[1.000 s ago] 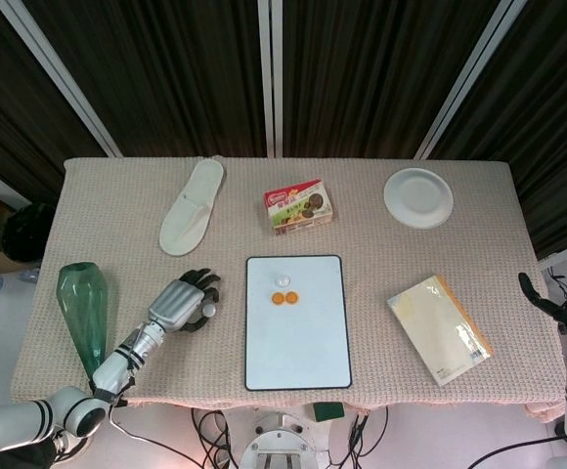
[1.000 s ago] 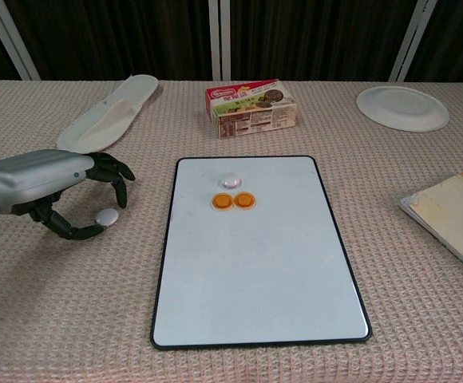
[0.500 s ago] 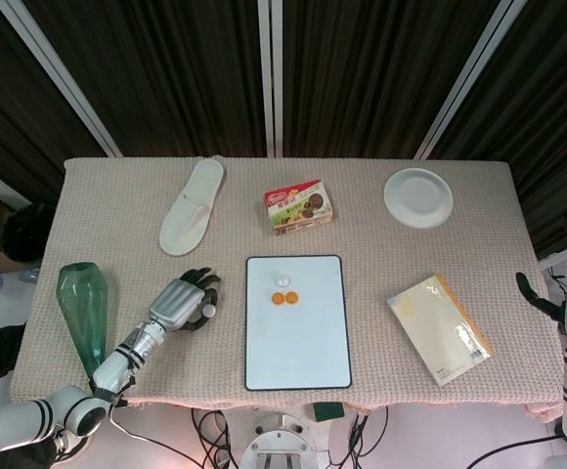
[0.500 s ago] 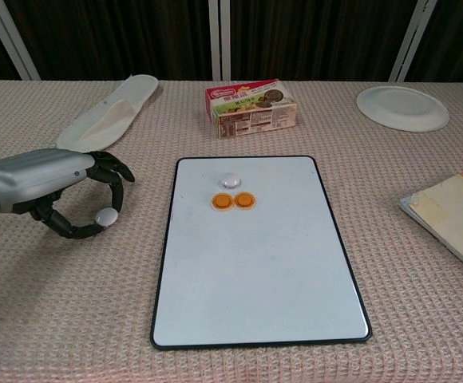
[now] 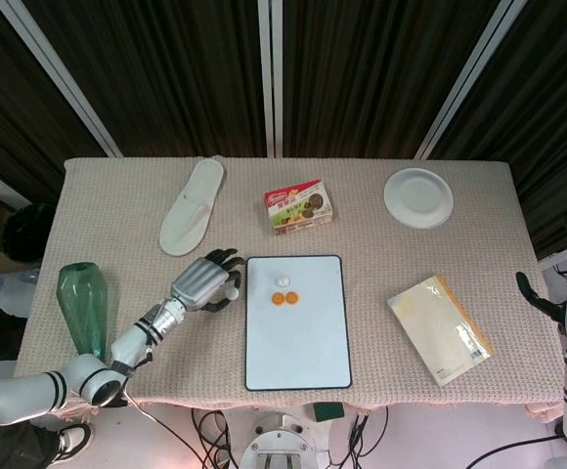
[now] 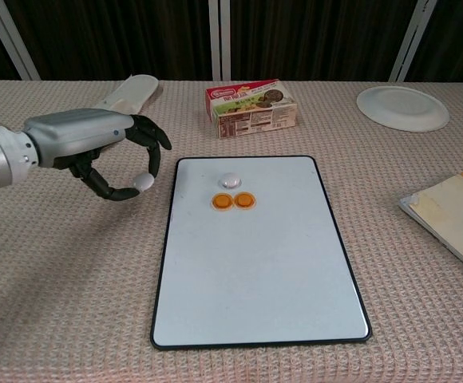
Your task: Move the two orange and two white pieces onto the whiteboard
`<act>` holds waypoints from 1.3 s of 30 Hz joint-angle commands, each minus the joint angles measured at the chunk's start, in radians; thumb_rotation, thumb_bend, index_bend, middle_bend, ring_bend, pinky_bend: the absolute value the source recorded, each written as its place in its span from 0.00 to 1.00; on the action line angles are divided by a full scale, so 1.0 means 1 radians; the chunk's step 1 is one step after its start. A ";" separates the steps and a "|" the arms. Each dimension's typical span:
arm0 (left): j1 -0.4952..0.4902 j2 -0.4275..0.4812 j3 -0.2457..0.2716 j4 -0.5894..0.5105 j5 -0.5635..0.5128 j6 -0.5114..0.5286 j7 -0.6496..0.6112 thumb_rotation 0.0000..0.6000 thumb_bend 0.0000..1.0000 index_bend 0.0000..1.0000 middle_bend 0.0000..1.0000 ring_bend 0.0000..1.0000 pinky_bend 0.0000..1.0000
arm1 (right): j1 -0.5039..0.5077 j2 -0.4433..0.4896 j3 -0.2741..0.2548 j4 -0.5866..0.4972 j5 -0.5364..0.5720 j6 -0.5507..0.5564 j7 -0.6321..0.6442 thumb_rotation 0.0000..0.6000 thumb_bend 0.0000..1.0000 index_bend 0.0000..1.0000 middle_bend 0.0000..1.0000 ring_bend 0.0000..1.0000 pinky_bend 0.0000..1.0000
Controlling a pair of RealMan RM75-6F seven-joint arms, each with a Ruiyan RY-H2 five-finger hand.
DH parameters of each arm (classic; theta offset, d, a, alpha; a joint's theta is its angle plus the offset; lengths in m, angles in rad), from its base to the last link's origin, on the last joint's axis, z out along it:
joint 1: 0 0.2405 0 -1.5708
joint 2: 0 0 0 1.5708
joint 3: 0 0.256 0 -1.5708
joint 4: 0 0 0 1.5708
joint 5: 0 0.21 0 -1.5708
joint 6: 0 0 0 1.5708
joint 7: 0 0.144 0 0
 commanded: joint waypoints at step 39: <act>-0.206 -0.214 -0.032 0.334 -0.018 -0.146 -0.145 1.00 0.31 0.48 0.19 0.06 0.15 | -0.007 -0.002 0.001 0.021 0.015 0.000 0.026 1.00 0.21 0.00 0.00 0.00 0.00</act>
